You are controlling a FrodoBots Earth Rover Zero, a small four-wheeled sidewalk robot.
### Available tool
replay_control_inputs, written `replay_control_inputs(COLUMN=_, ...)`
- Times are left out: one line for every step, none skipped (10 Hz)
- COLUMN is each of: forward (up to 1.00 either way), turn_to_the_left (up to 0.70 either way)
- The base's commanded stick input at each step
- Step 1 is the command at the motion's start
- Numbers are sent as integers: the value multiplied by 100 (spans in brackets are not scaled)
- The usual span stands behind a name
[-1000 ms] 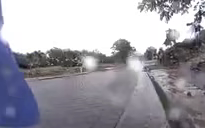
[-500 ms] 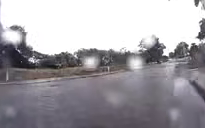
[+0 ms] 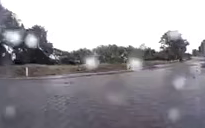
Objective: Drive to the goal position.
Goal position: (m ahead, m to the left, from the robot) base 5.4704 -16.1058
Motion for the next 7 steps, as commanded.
replay_control_inputs(forward=100, turn_to_the_left=10)
replay_control_inputs(forward=100, turn_to_the_left=0)
replay_control_inputs(forward=100, turn_to_the_left=0)
replay_control_inputs(forward=100, turn_to_the_left=0)
replay_control_inputs(forward=100, turn_to_the_left=0)
replay_control_inputs(forward=100, turn_to_the_left=0)
replay_control_inputs(forward=97, turn_to_the_left=0)
